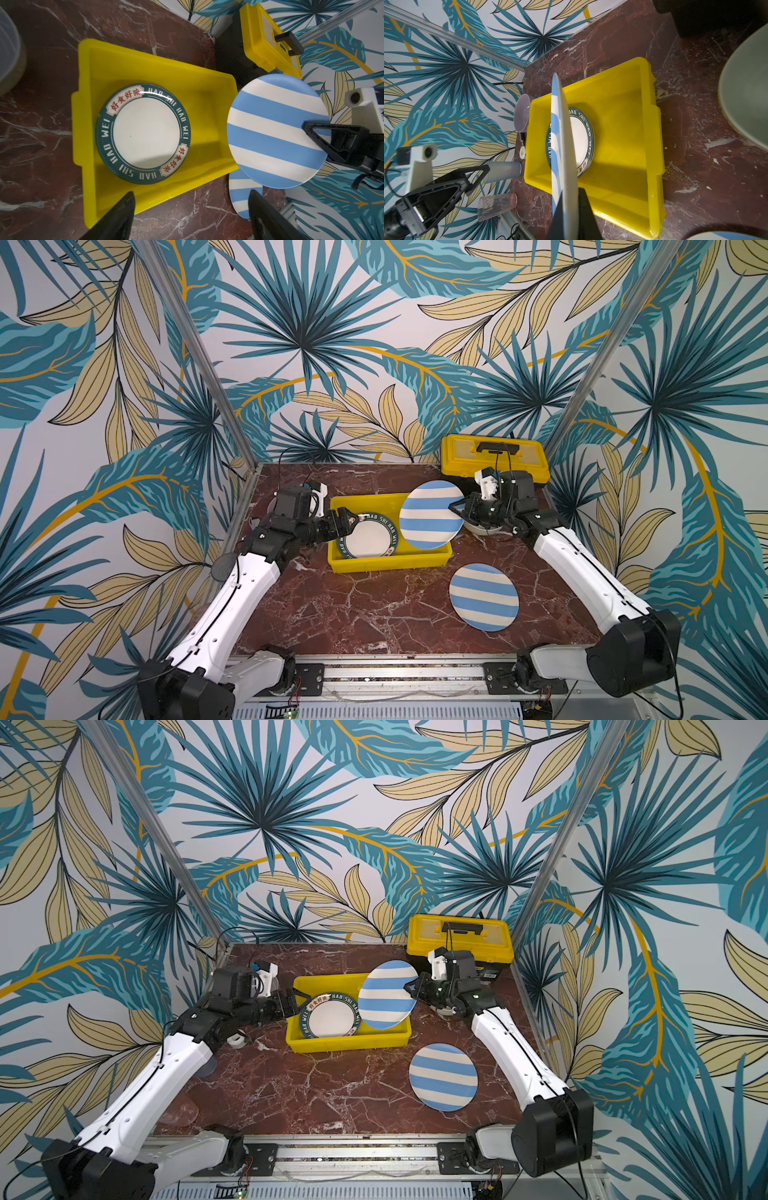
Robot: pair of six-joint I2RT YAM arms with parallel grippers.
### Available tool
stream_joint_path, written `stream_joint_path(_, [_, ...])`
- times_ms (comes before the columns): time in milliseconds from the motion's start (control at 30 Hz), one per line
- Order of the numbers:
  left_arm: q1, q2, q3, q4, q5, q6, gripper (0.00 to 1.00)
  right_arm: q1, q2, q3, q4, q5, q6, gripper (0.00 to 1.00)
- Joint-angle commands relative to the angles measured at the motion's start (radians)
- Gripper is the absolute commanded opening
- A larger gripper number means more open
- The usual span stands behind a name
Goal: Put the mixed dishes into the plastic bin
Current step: 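Lower the striped plate flat into the bin with both grippers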
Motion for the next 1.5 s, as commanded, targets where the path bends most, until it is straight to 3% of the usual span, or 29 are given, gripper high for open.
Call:
stream_joint_path(0, [0.019,-0.048,-0.011,-0.057,-0.098,0.052,0.9,0.041,0.047,0.038,0.041,0.086,-0.004,0.0])
stream_joint_path(600, [0.046,-0.12,-0.068,-0.083,-0.133,0.083,0.94,0.214,0.472,0.303,0.119,0.091,0.033,0.0])
stream_joint_path(1300, [0.058,-0.117,-0.091,-0.082,-0.127,0.092,0.94,0.284,0.645,0.28,0.309,-0.059,0.119,0.0])
stream_joint_path(1467, [0.059,-0.114,-0.088,-0.082,-0.125,0.091,0.94,0.285,0.669,0.271,0.315,-0.068,0.115,0.06])
